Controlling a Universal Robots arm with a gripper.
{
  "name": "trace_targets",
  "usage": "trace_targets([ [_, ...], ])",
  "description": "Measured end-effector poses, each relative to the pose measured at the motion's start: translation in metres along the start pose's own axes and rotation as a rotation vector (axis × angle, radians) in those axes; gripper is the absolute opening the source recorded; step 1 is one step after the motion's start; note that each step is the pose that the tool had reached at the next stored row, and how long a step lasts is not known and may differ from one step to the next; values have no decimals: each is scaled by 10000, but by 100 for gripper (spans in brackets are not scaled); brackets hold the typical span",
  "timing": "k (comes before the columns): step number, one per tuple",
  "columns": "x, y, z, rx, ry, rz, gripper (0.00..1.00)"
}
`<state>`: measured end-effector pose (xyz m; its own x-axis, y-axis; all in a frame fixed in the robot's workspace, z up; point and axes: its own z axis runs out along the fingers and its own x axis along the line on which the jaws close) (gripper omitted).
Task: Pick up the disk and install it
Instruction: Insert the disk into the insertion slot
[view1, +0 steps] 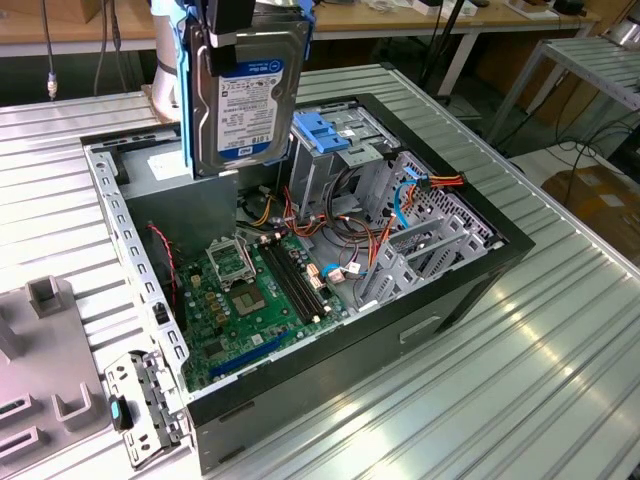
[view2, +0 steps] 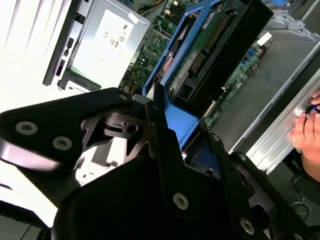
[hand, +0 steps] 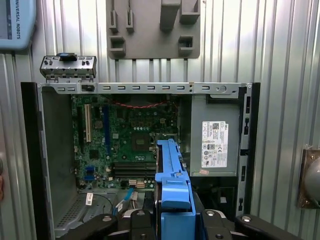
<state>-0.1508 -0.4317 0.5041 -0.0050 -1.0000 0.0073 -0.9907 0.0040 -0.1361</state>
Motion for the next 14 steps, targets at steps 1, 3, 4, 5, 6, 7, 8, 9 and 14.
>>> trace_targets([
  [1,15,-1,0,0,4,-1,37],
  [3,56,-1,1,0,33,-5,37],
  [4,71,0,1,-1,42,-6,37],
  [5,81,0,2,1,44,-6,37],
  [6,100,-1,2,1,53,-8,37],
  [7,108,-1,2,1,56,-8,37],
  [8,116,-2,3,1,57,-8,37],
  [9,126,-3,2,0,60,-8,37],
  [14,151,-6,3,0,61,-8,37],
])
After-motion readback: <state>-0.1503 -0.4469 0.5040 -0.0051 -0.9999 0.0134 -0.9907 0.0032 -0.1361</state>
